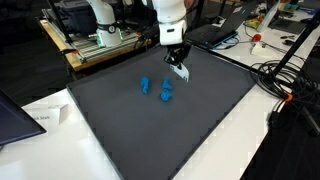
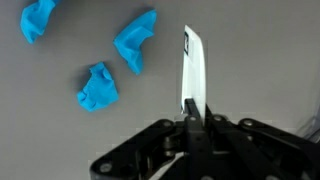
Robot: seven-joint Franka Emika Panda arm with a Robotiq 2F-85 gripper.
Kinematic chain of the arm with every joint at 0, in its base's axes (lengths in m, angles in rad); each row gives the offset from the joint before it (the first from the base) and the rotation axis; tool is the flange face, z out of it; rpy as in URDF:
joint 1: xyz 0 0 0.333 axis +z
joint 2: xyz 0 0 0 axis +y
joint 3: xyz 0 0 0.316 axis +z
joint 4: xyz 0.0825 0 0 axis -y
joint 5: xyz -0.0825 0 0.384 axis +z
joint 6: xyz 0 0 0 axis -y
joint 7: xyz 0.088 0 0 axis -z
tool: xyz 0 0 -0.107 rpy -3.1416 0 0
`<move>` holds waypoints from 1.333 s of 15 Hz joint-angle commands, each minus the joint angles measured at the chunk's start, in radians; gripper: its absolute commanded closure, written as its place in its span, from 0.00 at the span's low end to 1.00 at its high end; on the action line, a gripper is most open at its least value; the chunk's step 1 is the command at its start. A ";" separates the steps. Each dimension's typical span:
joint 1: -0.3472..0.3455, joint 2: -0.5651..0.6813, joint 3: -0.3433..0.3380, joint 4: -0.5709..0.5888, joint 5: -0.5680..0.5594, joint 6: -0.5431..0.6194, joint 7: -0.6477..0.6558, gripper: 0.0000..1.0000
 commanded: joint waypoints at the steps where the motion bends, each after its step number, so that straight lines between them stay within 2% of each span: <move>1: -0.040 0.060 0.020 0.084 0.026 -0.070 -0.063 0.99; 9: -0.092 0.114 0.027 0.167 0.031 -0.163 -0.143 0.99; 13: -0.119 0.081 0.029 0.119 0.055 -0.148 -0.184 0.99; 20: -0.189 -0.010 0.026 -0.020 0.188 -0.117 -0.300 0.99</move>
